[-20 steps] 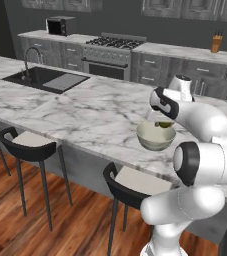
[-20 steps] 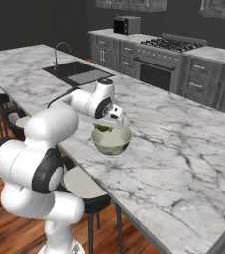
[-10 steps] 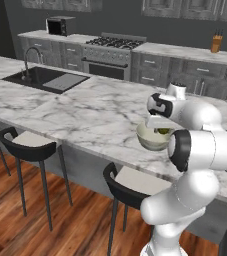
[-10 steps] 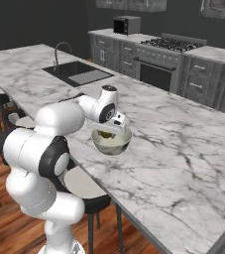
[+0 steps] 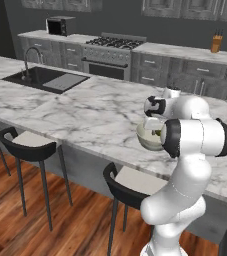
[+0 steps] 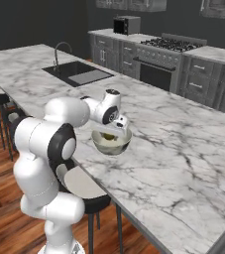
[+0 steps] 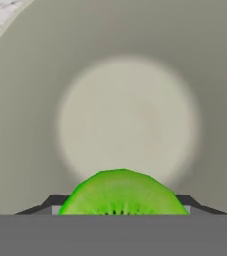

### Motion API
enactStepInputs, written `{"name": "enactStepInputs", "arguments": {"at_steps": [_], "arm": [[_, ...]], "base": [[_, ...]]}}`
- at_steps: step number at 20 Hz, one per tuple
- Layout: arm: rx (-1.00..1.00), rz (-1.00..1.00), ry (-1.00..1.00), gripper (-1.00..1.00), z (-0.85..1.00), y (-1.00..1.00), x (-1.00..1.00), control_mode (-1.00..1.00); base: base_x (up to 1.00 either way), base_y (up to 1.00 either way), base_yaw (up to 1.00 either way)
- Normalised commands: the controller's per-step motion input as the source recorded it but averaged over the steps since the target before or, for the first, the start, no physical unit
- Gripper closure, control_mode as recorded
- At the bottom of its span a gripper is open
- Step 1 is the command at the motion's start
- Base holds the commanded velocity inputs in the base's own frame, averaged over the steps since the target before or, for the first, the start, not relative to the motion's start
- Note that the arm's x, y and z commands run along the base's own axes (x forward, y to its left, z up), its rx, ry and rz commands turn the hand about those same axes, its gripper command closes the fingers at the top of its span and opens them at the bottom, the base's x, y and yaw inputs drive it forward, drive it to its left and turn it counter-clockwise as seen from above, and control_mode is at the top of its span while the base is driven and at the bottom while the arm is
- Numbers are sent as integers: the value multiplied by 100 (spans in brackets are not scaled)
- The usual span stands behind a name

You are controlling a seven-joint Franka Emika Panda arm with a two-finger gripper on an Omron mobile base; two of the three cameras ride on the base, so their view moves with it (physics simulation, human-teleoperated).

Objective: Retrieve the kiwi and peach from the fridge and place them into the bowl on the dining table.

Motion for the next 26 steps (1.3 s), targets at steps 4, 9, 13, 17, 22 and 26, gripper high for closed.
{"name": "enactStepInputs", "arguments": {"at_steps": [4, 9, 13, 17, 22, 26], "arm": [[0, -2, 2, 100, -29, -1, 37, -100], [0, -1, 1, -100, -15, -2, 42, -100], [0, -2, 0, -100, -2, -1, 28, -100], [0, -4, 1, -100, 1, -16, 2, -100], [0, -5, -4, -100, 31, -24, -22, -100], [0, 0, -34, -100, 85, -13, -96, -100]], "base": [[0, 0, 0], [0, 0, 0], [0, 0, 0], [0, 0, 0], [0, 0, 0], [0, 0, 0]]}}
